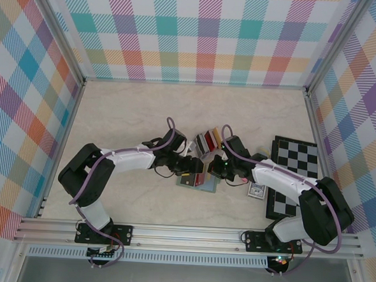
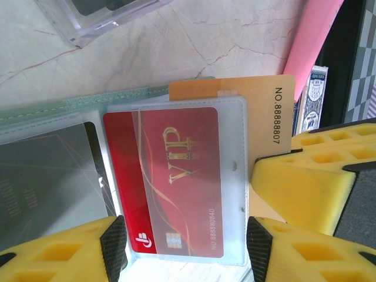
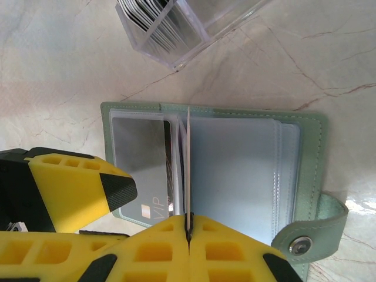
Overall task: Put the credit cards into the card holder
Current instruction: Turn over the card slot at the card holder.
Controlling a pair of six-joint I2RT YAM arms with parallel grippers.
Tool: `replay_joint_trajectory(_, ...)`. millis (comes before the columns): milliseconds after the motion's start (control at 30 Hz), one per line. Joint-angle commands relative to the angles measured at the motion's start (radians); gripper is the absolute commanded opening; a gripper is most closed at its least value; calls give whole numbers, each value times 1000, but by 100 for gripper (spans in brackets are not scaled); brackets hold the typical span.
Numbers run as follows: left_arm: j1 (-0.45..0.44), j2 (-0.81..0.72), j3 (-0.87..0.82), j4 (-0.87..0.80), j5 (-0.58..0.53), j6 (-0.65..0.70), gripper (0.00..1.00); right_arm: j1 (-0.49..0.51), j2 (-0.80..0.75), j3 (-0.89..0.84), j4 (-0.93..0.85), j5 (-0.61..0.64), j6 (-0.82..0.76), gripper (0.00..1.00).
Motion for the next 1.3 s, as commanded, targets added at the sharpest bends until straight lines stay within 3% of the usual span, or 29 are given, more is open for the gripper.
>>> replay_joint_trajectory(0, -14, -25, 0, -29, -17, 17, 58, -7, -24, 5, 26, -22, -1, 5)
replay_joint_trajectory(267, 24, -166, -79, -55, -239, -65, 52, -6, 5, 44, 78, -118, -35, 5)
replay_joint_trajectory(433, 71, -238, -115, -84, -299, -85, 53, -4, 63, 65, 95, -160, -38, 6)
replay_joint_trajectory(667, 85, -239, -114, -105, -302, -83, 56, 0, -2, 88, -81, 31, -50, 5)
replay_joint_trajectory(767, 92, -224, -113, -119, -318, -100, 56, 13, -13, 119, -114, 39, -105, 6)
replay_joint_trajectory(967, 155, -194, -127, -132, -299, -150, 57, 126, 101, 234, -141, 107, -115, 5)
replay_joint_trajectory(1100, 187, -178, -140, -137, -271, -160, 51, 205, 191, 330, -192, 212, -75, 5)
replay_joint_trajectory(1267, 197, -126, -144, -115, -207, -151, 46, 253, 278, 382, -187, 238, -36, 4)
